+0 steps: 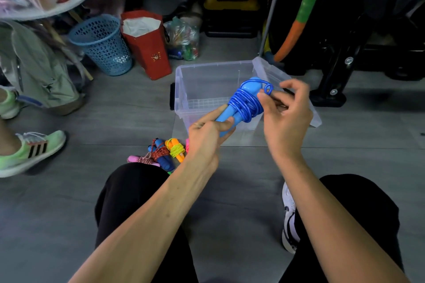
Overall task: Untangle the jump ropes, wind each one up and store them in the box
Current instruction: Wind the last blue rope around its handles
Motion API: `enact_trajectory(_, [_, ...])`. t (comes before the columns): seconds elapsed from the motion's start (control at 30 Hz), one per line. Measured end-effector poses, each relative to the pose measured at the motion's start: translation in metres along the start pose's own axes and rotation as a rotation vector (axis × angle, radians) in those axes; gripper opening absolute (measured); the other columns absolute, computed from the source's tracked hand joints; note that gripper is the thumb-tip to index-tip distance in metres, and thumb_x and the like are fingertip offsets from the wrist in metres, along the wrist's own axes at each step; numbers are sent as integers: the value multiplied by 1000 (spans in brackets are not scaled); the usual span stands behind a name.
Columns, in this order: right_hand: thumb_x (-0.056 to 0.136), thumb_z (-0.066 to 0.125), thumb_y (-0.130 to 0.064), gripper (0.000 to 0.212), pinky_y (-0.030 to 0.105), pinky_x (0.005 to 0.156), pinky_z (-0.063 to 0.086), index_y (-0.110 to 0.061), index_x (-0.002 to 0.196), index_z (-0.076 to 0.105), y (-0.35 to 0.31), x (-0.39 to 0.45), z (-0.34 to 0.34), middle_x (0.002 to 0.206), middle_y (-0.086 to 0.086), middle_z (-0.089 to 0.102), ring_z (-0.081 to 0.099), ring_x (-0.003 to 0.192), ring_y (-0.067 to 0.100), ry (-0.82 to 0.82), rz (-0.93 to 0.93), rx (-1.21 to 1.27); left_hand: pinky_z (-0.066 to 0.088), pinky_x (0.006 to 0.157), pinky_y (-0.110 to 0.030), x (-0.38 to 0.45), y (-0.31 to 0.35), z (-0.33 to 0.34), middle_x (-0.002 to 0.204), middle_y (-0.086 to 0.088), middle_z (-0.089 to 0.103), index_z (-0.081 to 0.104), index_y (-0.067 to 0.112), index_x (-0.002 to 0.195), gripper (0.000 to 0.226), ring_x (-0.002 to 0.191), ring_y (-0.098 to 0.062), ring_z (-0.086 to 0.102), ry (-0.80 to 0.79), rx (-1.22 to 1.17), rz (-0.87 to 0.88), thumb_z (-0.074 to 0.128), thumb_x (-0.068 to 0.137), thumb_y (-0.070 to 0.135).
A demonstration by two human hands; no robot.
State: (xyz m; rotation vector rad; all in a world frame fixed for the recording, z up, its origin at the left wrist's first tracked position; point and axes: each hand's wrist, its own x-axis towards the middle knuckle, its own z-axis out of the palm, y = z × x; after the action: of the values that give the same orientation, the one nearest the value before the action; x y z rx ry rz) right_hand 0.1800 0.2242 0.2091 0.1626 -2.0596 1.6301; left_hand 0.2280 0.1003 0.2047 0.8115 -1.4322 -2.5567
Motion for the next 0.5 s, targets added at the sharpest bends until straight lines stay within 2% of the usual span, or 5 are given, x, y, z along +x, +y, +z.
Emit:
enact_trajectory(0.13, [84, 72, -17, 17, 29, 72, 56, -7, 98, 72, 9, 4, -5, 85, -4, 71, 68, 74, 10, 17, -84, -93, 55, 90, -35, 3, -3, 3, 105, -6, 74, 73, 12, 100, 32, 103, -27, 69, -17, 21, 34, 66, 78, -11])
enact_trajectory(0.2, [85, 71, -12, 16, 27, 72, 55, -1, 97, 73, 15, 4, -7, 87, 6, 73, 68, 75, 17, 50, -221, -180, 54, 92, -34, 1, -5, 6, 104, -4, 74, 75, 15, 99, 32, 106, -24, 68, -59, 84, 130, 67, 80, -9])
enact_trajectory(0.3, [87, 69, -5, 12, 18, 80, 50, 2, 97, 72, 23, 3, -12, 91, 11, 72, 67, 84, 19, 18, -325, -274, 53, 84, -21, -4, -8, 10, 101, 5, 75, 73, 18, 101, 32, 104, -11, 67, -115, 193, 285, 67, 82, -7])
enact_trajectory(0.4, [89, 68, -9, 13, 16, 76, 49, -4, 98, 74, 23, 4, -14, 95, 10, 66, 64, 79, 15, 32, -190, -253, 51, 80, -15, -5, -11, 14, 98, 11, 74, 71, 16, 106, 35, 98, -2, 67, -111, 255, 371, 68, 81, -9])
enact_trajectory(0.5, [88, 67, -18, 13, 18, 68, 49, -11, 95, 76, 22, 7, -15, 89, 9, 62, 63, 69, 16, 83, 1, -184, 54, 86, -24, -6, -15, 16, 107, 7, 73, 70, 10, 114, 37, 103, -6, 67, -105, 330, 431, 69, 81, -8])
